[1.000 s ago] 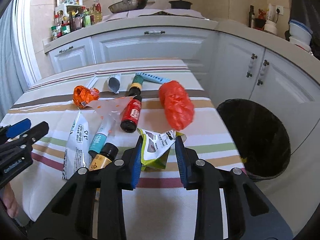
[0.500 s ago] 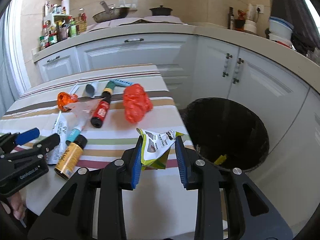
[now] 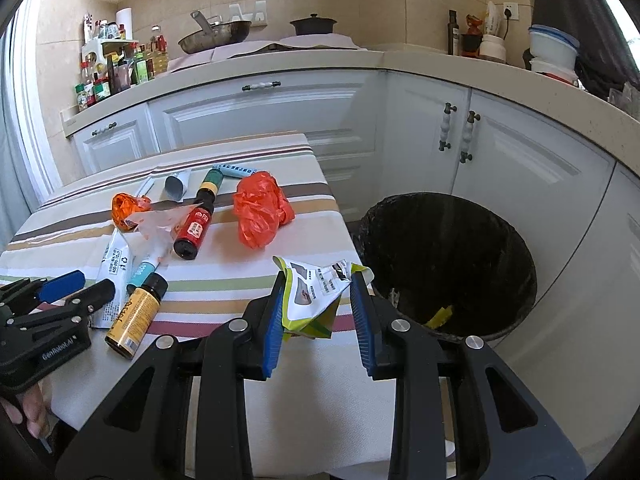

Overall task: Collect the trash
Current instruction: 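Grasp the white printed tube with the left tool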

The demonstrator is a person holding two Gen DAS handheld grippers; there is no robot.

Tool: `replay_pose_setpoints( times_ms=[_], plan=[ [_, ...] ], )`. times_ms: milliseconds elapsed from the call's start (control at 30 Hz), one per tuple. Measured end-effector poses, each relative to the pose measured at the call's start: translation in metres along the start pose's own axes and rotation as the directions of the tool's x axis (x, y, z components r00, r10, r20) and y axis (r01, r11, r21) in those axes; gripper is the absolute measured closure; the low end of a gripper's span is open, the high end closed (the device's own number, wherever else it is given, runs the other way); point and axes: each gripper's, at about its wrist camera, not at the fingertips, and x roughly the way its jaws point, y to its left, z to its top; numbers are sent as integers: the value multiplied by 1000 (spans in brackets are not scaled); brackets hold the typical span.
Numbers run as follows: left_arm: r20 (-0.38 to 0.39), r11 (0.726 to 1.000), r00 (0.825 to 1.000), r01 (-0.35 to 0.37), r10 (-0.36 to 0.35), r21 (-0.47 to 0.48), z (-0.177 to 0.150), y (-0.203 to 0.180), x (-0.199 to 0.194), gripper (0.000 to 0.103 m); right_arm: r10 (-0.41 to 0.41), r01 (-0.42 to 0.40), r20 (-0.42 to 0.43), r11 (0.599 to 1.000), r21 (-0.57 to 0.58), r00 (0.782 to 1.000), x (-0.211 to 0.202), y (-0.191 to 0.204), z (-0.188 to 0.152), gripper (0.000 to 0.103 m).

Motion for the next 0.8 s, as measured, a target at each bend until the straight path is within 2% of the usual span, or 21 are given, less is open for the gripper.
replay_pose_setpoints(
  times_ms=[133,300,433,567,800],
  plan=[
    [-3,999,1000,24,-24,-25,2,1,-2,51,0,0,2,1000,0,1000,0,1,0,73],
    [-12,1000,1000,29,-29,-10,0,-9,3,42,1,-1,0,1000,1,1000,0,1,0,73],
    [-29,1000,999,19,-19,-9,-4,-9,10,42,3,-3,-3,1000,5,1000,1,1,-1,73],
    [-29,999,999,41,-42,-13,-5,-7,9,61,7,-7,-2,1000,7,1000,1,2,-2,73],
    [2,999,999,50,-50,-1,-8,-3,2,73,9,-9,-1,1000,8,1000,1,2,-3,73]
  ],
)
